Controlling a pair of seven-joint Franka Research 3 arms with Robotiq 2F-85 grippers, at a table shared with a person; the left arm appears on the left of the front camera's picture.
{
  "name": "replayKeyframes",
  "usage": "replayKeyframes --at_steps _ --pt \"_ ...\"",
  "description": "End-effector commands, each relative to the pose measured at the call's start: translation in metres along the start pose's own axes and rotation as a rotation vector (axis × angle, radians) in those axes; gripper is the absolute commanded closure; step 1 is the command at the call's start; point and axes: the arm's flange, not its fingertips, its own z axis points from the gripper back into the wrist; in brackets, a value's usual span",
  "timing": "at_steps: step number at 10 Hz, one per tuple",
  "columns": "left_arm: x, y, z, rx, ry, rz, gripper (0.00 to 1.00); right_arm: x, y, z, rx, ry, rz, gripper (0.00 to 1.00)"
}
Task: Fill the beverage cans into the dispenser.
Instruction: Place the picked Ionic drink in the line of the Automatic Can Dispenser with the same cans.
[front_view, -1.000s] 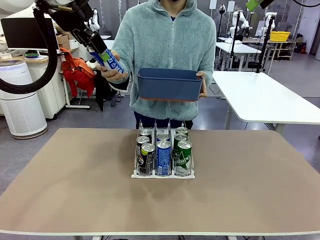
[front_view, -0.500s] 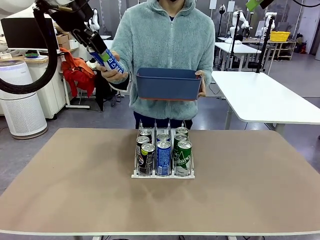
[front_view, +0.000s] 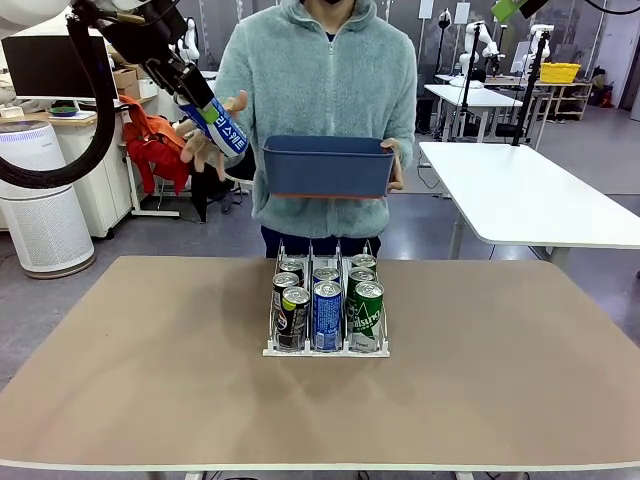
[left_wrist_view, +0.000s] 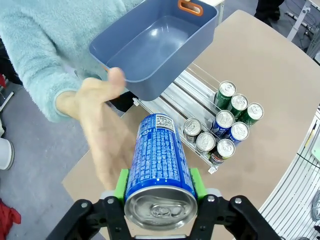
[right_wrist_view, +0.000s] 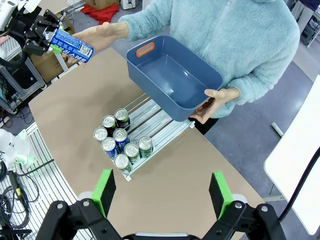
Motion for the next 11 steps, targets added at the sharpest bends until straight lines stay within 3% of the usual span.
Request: replayKeyframes --at_steps 1,11 --pt "0.0002 0.0002 0.0028 0.005 -0.005 0.004 1.00 -0.0020 0.0001 0.0004 0.006 0.006 -0.002 0.00" --pt "0.0002 0.0002 0.0028 0.005 -0.005 0.004 1.00 -0.0020 0.0001 0.0004 0.006 0.006 -0.002 0.00"
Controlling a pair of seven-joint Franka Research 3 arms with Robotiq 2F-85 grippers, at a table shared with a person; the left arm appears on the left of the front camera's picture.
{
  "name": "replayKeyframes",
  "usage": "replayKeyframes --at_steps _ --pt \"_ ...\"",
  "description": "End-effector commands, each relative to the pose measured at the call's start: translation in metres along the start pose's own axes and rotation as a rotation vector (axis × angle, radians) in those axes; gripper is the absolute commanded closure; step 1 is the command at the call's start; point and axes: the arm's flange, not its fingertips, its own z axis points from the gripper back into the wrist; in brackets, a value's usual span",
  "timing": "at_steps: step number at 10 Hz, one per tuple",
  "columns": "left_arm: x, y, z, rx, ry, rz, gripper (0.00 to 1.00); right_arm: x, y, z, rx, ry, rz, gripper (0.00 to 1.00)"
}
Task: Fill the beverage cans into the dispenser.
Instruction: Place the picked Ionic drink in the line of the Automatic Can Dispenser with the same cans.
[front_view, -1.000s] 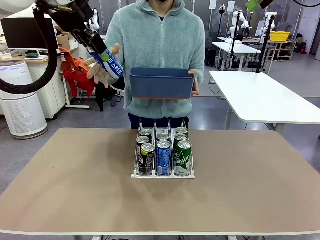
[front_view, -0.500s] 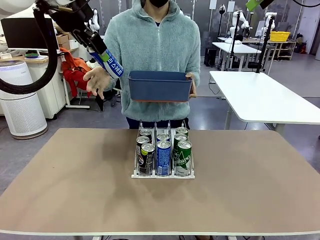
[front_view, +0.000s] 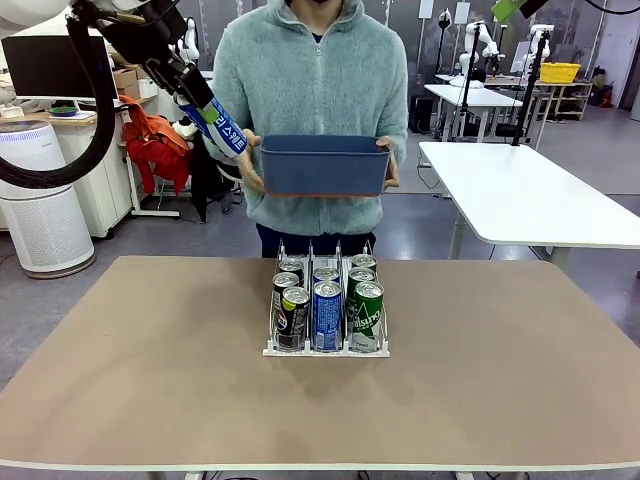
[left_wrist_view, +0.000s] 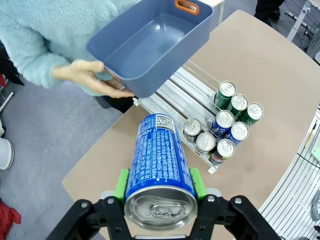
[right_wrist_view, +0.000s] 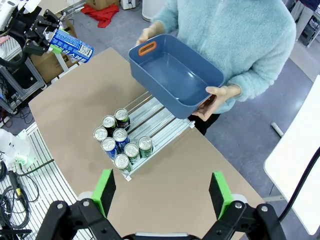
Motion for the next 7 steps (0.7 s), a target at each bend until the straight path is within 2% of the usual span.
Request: replayKeyframes --at_steps 1,2,4,7 --pt "0.000 0.000 0.000 0.000 0.000 0.000 0.43 -0.002 0.000 0.000 0.006 0.006 -0.002 0.00" --pt "-0.001 -0.007 -0.006 0.024 0.053 0.038 0.43 -0.002 0.000 0.000 0.006 0.006 -0.002 0.00" --pt "0.000 -0.029 -0.016 0.042 0.113 0.031 0.43 -0.002 0.000 0.000 0.006 0.006 -0.002 0.00" --pt "0.002 -0.068 -0.039 -0.003 0.146 0.015 0.43 -0.002 0.000 0.000 0.006 0.006 -0.002 0.00"
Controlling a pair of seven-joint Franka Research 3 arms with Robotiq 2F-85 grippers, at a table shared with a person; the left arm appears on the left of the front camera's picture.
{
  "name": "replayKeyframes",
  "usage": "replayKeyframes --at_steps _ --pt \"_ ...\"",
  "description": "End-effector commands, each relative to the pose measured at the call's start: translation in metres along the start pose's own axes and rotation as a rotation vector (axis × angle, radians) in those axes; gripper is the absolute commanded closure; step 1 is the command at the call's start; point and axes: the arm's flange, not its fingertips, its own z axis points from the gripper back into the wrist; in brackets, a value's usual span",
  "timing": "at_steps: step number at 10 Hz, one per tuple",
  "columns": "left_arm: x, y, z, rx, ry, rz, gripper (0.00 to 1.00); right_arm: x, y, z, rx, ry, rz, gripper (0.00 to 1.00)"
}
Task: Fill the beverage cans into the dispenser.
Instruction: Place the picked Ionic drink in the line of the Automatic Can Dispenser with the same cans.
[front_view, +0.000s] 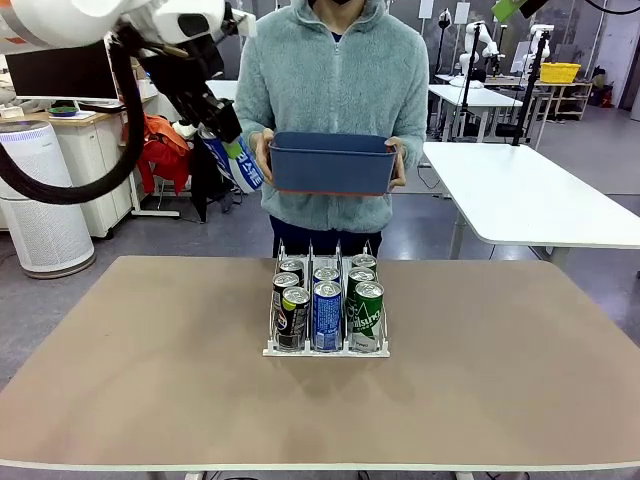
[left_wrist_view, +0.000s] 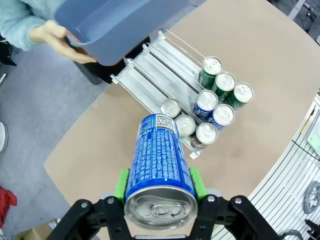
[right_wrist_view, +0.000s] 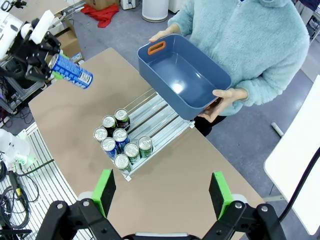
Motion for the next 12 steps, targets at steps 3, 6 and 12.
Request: replayKeyframes --at_steps 3,6,12 --pt "-0.001 -0.030 -0.028 -0.075 0.034 -0.054 0.43 -0.002 0.000 0.000 0.006 0.006 -0.002 0.00" --pt "0.000 -0.035 -0.036 -0.138 0.035 -0.075 0.43 -0.002 0.000 0.000 0.006 0.006 -0.002 0.00" --pt "0.008 -0.042 -0.045 -0.051 0.072 -0.011 0.43 -0.002 0.000 0.000 0.006 0.006 -0.002 0.00"
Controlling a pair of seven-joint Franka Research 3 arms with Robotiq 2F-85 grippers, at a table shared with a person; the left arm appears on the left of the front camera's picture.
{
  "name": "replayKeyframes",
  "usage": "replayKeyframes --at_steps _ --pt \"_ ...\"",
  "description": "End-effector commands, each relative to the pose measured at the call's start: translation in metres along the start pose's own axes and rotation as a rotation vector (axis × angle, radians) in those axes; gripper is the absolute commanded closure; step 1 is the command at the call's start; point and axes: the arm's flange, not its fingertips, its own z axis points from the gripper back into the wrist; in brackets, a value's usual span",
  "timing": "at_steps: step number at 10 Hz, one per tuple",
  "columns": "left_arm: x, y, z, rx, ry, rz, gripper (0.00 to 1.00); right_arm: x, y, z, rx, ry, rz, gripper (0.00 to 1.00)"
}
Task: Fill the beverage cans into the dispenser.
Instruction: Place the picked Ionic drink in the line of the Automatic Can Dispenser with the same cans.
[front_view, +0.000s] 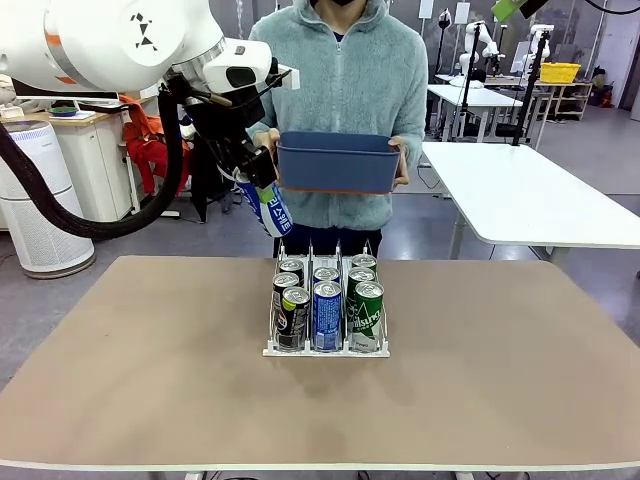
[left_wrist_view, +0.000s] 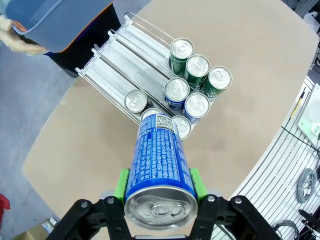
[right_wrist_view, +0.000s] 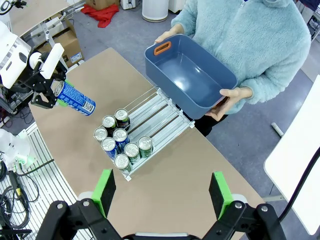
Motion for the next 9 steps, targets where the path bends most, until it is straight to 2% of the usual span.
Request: replayKeyframes --at_steps 1,3,6,7,9 --pt "0.013 -0.012 0.000 0.028 0.006 0.043 0.43 -0.002 0.000 0.000 0.006 0.006 -0.002 0.00" --pt "0.021 -0.037 -0.007 0.039 0.012 0.059 0.43 -0.002 0.000 0.000 0.006 0.006 -0.002 0.00" --pt "0.026 -0.076 -0.019 -0.025 0.032 0.027 0.43 -0.002 0.000 0.000 0.006 0.006 -0.002 0.00" --pt "0.028 -0.086 -0.025 -0.061 0.021 0.024 0.43 -0.002 0.000 0.000 0.006 0.006 -0.002 0.00" --pt "0.031 -0.096 -0.046 -0.057 0.045 0.015 0.43 -0.002 0.000 0.000 0.006 0.006 -0.002 0.00"
